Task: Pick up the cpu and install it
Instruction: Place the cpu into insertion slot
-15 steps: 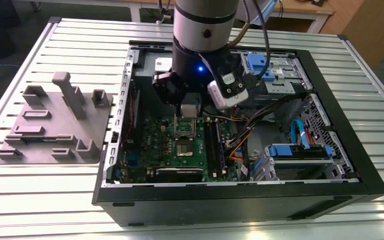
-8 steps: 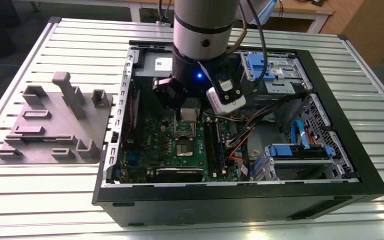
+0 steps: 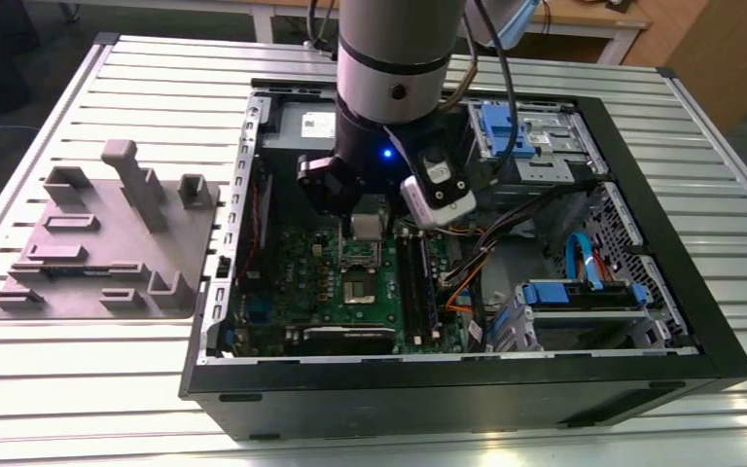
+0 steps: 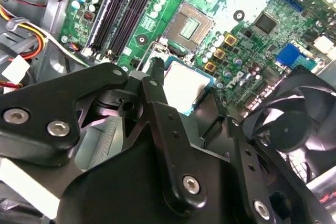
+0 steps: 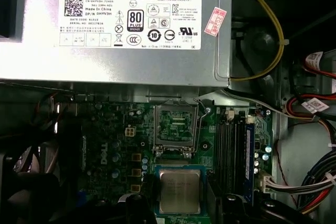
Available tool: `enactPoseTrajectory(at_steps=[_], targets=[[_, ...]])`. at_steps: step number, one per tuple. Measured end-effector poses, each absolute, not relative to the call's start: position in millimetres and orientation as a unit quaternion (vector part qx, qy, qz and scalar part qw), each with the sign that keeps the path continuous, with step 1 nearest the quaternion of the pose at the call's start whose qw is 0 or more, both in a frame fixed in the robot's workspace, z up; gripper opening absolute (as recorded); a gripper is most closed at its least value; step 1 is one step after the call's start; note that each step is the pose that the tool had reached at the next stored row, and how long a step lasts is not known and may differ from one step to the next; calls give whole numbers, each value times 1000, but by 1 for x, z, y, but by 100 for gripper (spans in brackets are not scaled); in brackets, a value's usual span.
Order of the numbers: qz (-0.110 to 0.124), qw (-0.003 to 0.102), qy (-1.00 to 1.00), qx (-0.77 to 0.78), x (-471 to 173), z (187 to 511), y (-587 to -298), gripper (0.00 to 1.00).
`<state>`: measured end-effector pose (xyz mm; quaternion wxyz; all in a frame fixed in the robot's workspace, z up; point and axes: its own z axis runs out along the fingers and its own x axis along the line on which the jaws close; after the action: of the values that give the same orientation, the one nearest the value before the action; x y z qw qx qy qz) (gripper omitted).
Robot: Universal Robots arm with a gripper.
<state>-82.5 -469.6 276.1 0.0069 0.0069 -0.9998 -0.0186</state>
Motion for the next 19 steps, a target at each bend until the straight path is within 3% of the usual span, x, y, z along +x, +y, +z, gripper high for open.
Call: enactPoseTrajectory(at_steps=[19], targets=[[-6, 7, -1000, 4, -83, 246, -476, 47]])
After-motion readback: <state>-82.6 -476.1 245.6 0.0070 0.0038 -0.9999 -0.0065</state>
